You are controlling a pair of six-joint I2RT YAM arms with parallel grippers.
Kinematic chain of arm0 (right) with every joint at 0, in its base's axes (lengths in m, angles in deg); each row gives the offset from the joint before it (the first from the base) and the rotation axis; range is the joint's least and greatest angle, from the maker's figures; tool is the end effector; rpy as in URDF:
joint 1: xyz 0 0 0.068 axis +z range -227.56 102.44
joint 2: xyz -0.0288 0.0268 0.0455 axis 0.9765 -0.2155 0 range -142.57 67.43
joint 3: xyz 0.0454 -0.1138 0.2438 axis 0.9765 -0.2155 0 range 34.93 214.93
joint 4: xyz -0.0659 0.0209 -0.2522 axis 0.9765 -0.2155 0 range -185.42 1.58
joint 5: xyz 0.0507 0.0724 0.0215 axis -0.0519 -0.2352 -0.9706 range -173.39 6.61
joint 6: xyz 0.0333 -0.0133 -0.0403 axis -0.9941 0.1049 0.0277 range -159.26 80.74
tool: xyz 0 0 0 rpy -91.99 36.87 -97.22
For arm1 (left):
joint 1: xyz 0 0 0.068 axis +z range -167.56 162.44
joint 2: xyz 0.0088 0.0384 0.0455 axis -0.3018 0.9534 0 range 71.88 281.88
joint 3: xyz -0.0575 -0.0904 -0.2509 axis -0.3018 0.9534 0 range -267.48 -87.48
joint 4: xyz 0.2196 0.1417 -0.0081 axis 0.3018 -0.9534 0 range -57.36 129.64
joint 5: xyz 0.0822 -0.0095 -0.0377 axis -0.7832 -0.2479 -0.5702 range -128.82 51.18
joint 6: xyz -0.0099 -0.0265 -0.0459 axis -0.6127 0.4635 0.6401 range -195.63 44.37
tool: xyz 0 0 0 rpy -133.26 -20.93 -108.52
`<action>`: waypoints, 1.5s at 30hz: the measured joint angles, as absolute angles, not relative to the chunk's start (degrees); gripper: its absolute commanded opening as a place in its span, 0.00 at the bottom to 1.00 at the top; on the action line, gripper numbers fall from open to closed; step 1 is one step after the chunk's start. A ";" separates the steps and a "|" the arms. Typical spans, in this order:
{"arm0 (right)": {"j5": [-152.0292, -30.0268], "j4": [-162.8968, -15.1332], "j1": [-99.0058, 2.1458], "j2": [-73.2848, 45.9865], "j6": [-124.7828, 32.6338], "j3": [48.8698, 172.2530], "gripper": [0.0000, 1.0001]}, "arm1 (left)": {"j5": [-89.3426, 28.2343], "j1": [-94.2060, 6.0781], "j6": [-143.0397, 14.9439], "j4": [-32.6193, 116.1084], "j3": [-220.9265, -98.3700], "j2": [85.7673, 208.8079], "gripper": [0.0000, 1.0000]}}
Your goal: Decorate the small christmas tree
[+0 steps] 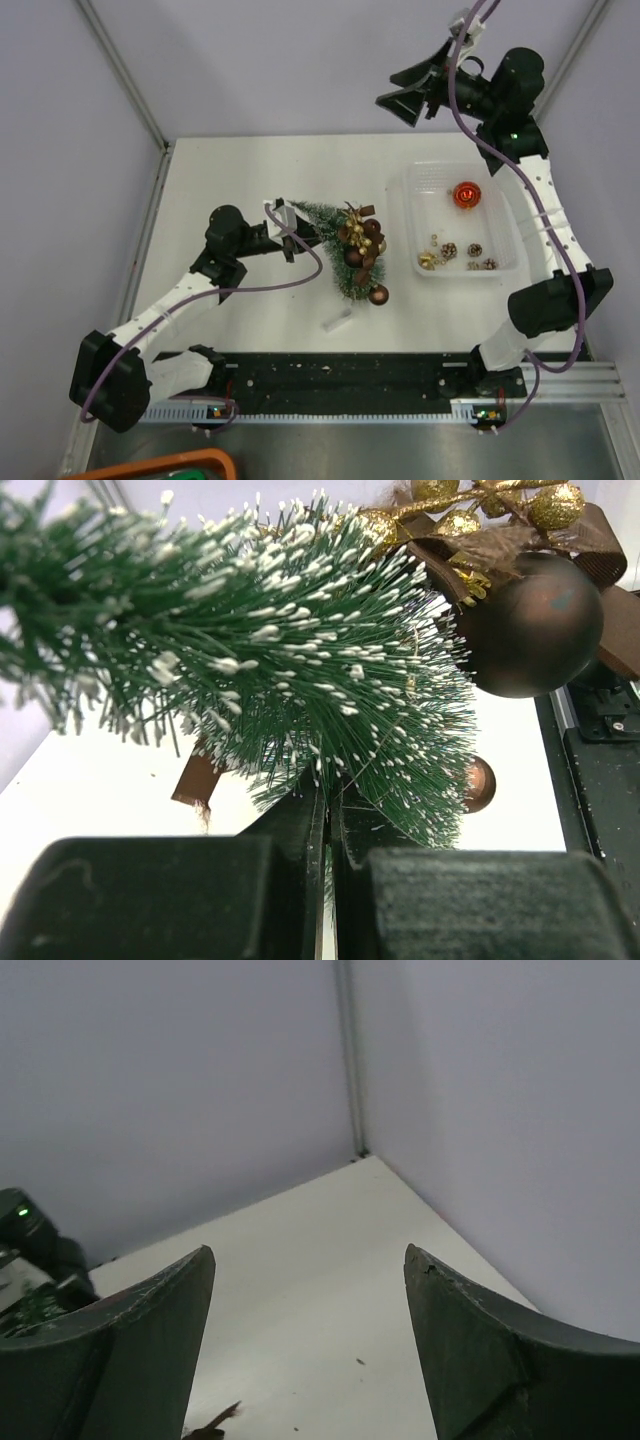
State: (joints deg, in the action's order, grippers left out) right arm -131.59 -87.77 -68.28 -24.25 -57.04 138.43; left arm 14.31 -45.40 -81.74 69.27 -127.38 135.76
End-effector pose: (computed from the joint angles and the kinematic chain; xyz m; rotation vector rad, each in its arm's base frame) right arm 0.3419 0.0827 0.5075 -0.6297 1.3581 0.9497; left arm 0.2051 -0.1404 0.3152 1.1439 1.1097 -0.9754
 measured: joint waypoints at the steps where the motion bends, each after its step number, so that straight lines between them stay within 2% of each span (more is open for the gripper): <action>1: -134.63 -89.06 -66.62 -24.84 -56.01 140.62 0.76 | 14.46 -45.40 -81.82 69.33 -127.36 135.78 0.00; 4: -142.78 -93.22 -62.29 -26.52 -53.08 145.12 0.77 | 14.57 -45.38 -82.04 69.73 -127.16 135.78 0.00; 9: -149.38 -105.00 -56.61 -28.75 -44.65 149.45 0.78 | 15.40 -45.38 -82.37 70.05 -127.12 135.80 0.00; 17: -147.15 -125.33 -47.32 -29.80 -28.08 151.68 0.77 | 15.99 -45.38 -81.41 71.28 -127.12 137.05 0.00; 23: -144.77 -130.44 -43.49 -29.80 -24.12 151.68 0.76 | 15.88 -45.36 -81.28 72.13 -127.18 137.94 0.00; 30: -138.70 -136.25 -38.97 -31.39 -20.95 153.36 0.70 | 15.82 -45.36 -81.65 70.93 -128.78 139.06 0.00; 33: -135.99 -138.31 -37.37 -33.03 -19.95 154.21 0.58 | 15.84 -45.36 -82.04 70.03 -129.08 139.08 0.00; 34: -135.46 -138.85 -37.11 -33.36 -19.73 154.21 0.51 | 15.84 -45.36 -82.15 69.95 -129.11 139.08 0.00; 36: -134.24 -139.97 -36.78 -33.97 -19.49 154.21 0.36 | 15.82 -45.36 -82.52 69.49 -129.28 139.04 0.00; 38: -133.52 -140.87 -36.76 -34.10 -19.49 154.21 0.11 | 15.64 -45.31 -82.92 69.09 -129.39 139.02 0.00; 39: -133.10 -141.28 -36.78 -34.10 -19.49 154.28 0.04 | 15.51 -45.27 -83.14 68.87 -129.39 139.02 0.00; 40: -132.75 -141.70 -36.78 -34.10 -19.32 154.34 0.00 | 15.44 -45.16 -83.27 68.57 -129.39 139.02 0.03; 45: -130.19 -142.53 -36.78 -34.13 -19.93 155.09 0.00 | 14.22 -45.05 -83.40 67.65 -129.37 138.71 0.35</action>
State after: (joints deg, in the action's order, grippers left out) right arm -130.19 -142.53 -36.78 -34.13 -19.93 155.09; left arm 14.22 -45.05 -83.40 67.65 -129.37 138.71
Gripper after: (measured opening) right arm 0.027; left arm 0.201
